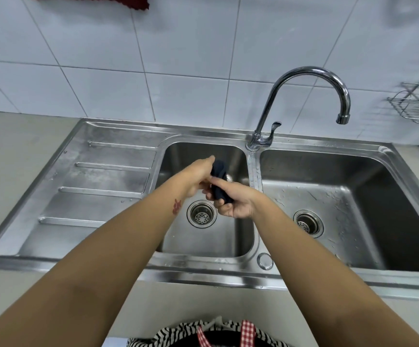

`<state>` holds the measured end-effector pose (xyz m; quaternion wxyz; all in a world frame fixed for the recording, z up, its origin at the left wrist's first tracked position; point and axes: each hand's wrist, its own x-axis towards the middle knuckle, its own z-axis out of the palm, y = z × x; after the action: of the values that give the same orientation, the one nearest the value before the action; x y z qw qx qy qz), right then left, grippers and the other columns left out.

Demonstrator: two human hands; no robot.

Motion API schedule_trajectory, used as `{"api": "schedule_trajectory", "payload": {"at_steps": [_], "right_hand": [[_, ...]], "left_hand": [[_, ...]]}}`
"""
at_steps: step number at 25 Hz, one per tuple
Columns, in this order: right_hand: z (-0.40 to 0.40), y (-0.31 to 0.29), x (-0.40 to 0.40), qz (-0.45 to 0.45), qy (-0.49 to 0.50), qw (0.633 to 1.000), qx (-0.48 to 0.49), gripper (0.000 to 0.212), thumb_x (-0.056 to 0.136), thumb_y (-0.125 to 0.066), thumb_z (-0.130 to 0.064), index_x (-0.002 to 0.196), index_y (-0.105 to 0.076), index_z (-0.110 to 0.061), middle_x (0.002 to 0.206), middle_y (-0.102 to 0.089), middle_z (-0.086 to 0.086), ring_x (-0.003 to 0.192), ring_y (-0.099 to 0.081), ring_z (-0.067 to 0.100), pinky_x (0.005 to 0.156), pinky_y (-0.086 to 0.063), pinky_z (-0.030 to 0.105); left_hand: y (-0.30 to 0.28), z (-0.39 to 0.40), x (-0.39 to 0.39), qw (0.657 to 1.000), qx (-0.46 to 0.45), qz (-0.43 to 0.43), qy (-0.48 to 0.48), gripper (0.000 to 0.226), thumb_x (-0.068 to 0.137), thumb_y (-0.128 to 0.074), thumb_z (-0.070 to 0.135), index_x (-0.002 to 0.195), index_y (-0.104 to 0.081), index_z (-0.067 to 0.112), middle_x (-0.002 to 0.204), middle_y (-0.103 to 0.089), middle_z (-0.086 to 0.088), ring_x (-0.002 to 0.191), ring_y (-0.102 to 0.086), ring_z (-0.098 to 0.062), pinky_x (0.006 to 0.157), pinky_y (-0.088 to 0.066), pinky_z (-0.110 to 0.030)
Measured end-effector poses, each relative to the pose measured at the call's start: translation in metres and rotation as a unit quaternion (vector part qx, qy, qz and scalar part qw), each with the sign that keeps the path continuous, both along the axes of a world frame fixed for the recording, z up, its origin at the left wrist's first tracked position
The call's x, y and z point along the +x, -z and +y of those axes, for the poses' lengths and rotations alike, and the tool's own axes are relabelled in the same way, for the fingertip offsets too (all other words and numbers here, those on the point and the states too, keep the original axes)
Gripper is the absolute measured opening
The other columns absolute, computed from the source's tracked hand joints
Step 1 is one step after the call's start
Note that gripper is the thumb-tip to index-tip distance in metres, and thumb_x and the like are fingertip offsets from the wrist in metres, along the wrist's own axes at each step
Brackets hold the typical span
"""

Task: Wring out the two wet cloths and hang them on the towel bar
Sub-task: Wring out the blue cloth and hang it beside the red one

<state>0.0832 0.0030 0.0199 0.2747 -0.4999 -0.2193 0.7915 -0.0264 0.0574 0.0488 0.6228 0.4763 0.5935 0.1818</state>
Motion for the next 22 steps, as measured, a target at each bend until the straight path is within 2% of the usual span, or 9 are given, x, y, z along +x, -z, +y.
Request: {"api": "schedule_trajectory", "payload": {"at_steps": [2, 4, 6, 8, 10, 13, 15, 18, 22], "right_hand": [[0.006, -0.001, 0.007, 0.011, -0.019, 0.999, -0.026, 0.021, 0.093, -0.055, -0.030, 0.083, -0.051, -0.012, 0.055, -0.048, -0.005, 0.031, -0.033, 0.002, 0.026, -0.020, 0.011], [0.009, -0.005, 0.013, 0.078, -0.010, 0.996, -0.042, 0.014, 0.090, -0.052, -0.020, 0.079, -0.048, -0.012, 0.052, -0.044, -0.006, 0.029, -0.031, 0.001, 0.025, -0.018, 0.011], [0.012, -0.014, 0.018, 0.141, -0.016, 0.989, -0.049, 0.012, 0.086, -0.053, -0.019, 0.077, -0.048, -0.013, 0.052, -0.043, -0.006, 0.028, -0.033, 0.002, 0.024, -0.018, 0.011], [0.015, -0.024, 0.019, 0.171, -0.075, 0.982, -0.041, 0.013, 0.087, -0.052, -0.021, 0.078, -0.051, -0.012, 0.052, -0.042, -0.006, 0.028, -0.031, 0.002, 0.025, -0.019, 0.011], [0.017, -0.032, 0.018, 0.193, -0.150, 0.970, -0.021, 0.014, 0.089, -0.052, -0.022, 0.080, -0.053, -0.012, 0.053, -0.042, -0.006, 0.031, -0.024, 0.002, 0.026, -0.018, 0.011], [0.017, -0.041, 0.020, 0.226, -0.219, 0.949, -0.005, 0.014, 0.089, -0.055, -0.022, 0.080, -0.050, -0.013, 0.053, -0.043, -0.005, 0.034, -0.020, 0.002, 0.028, -0.016, 0.012], [0.018, -0.045, 0.025, 0.174, -0.243, 0.954, 0.004, 0.016, 0.091, -0.052, -0.023, 0.078, -0.047, -0.015, 0.052, -0.041, -0.006, 0.034, -0.018, 0.002, 0.028, -0.013, 0.013], [0.020, -0.048, 0.030, -0.017, -0.280, 0.959, 0.027, 0.022, 0.094, -0.047, -0.023, 0.073, -0.046, -0.016, 0.053, -0.036, -0.006, 0.032, -0.020, 0.001, 0.032, -0.010, 0.012], [0.023, -0.051, 0.025, -0.320, -0.349, 0.878, 0.073, 0.022, 0.089, -0.053, -0.028, 0.070, -0.045, -0.018, 0.057, -0.041, -0.003, 0.037, -0.027, 0.008, 0.040, -0.017, 0.016]], "left_hand": [[0.008, 0.013, -0.012, 0.963, 0.145, 0.201, 0.108, 0.022, 0.091, -0.047, 0.015, 0.098, -0.065, 0.004, 0.097, -0.069, -0.015, 0.091, -0.064, -0.031, 0.078, -0.049, -0.038], [0.012, 0.013, -0.025, 0.904, 0.246, 0.307, 0.165, 0.029, 0.084, -0.050, 0.003, 0.112, -0.058, 0.010, 0.117, -0.065, -0.013, 0.108, -0.060, -0.031, 0.089, -0.048, -0.040], [0.023, 0.005, -0.037, 0.845, 0.361, 0.331, 0.213, 0.063, 0.081, -0.055, -0.001, 0.139, -0.034, 0.017, 0.146, -0.041, -0.012, 0.130, -0.042, -0.031, 0.102, -0.042, -0.042], [0.035, -0.001, -0.046, 0.793, 0.464, 0.306, 0.251, 0.083, 0.080, -0.069, 0.014, 0.148, -0.022, 0.021, 0.156, -0.021, -0.011, 0.141, -0.026, -0.030, 0.108, -0.033, -0.043], [0.040, -0.003, -0.045, 0.773, 0.538, 0.244, 0.229, 0.070, 0.076, -0.075, 0.024, 0.137, -0.042, 0.014, 0.146, -0.038, -0.012, 0.132, -0.039, -0.031, 0.104, -0.038, -0.043], [0.024, 0.002, -0.037, 0.754, 0.606, 0.187, 0.171, 0.027, 0.074, -0.069, 0.011, 0.096, -0.054, 0.007, 0.098, -0.059, -0.008, 0.094, -0.056, -0.031, 0.074, -0.041, -0.029], [0.012, 0.010, -0.038, 0.724, 0.619, 0.213, 0.218, 0.024, 0.075, -0.064, 0.007, 0.093, -0.048, 0.010, 0.086, -0.057, -0.006, 0.080, -0.056, -0.030, 0.062, -0.037, -0.031], [-0.004, 0.023, -0.044, 0.672, 0.569, 0.326, 0.345, 0.027, 0.081, -0.055, 0.009, 0.103, -0.042, 0.017, 0.092, -0.060, -0.007, 0.079, -0.061, -0.032, 0.061, -0.049, -0.040], [-0.018, 0.024, -0.035, 0.581, 0.496, 0.451, 0.461, 0.017, 0.091, -0.052, 0.024, 0.105, -0.049, 0.015, 0.090, -0.065, -0.008, 0.076, -0.060, -0.030, 0.059, -0.043, -0.035]]}}
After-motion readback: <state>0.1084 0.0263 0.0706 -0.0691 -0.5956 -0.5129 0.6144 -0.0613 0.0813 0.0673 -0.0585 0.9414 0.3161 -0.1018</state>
